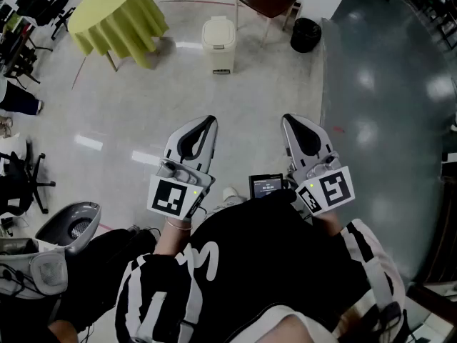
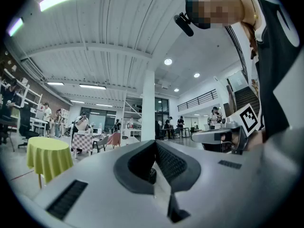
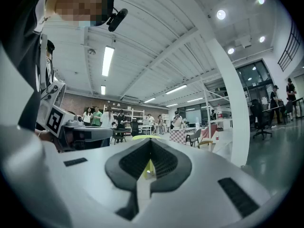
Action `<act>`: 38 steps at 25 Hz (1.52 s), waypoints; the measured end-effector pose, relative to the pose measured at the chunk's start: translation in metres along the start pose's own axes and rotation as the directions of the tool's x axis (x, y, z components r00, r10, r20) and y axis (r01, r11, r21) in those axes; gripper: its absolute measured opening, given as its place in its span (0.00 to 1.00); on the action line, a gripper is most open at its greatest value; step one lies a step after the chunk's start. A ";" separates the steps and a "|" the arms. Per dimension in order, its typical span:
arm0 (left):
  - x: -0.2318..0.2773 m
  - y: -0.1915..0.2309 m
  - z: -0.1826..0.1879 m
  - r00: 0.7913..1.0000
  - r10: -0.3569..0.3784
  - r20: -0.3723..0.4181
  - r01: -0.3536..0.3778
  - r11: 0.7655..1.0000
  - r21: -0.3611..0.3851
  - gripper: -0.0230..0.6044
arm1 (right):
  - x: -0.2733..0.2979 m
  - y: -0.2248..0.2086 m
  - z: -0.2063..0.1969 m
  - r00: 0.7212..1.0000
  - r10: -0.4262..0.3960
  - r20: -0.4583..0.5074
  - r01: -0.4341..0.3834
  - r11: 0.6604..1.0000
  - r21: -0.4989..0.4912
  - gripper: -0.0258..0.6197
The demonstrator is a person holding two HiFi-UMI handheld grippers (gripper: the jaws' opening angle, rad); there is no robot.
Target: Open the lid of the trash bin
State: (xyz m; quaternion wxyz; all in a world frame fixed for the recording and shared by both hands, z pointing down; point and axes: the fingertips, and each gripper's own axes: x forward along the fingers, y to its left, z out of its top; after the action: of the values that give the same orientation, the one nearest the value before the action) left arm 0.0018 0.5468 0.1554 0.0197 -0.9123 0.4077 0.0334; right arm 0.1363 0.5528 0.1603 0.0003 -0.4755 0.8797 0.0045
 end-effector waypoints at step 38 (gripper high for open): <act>-0.023 0.014 -0.007 1.000 -0.018 0.010 0.018 0.999 -0.027 0.05 | 0.017 0.028 -0.004 1.000 -0.009 0.012 0.009 1.000 0.004 0.05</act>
State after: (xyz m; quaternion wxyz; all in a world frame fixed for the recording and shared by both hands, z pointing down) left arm -0.0236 0.5538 0.1636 0.0096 -0.9159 0.3989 0.0431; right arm 0.1038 0.5540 0.1640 0.0066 -0.4792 0.8777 0.0057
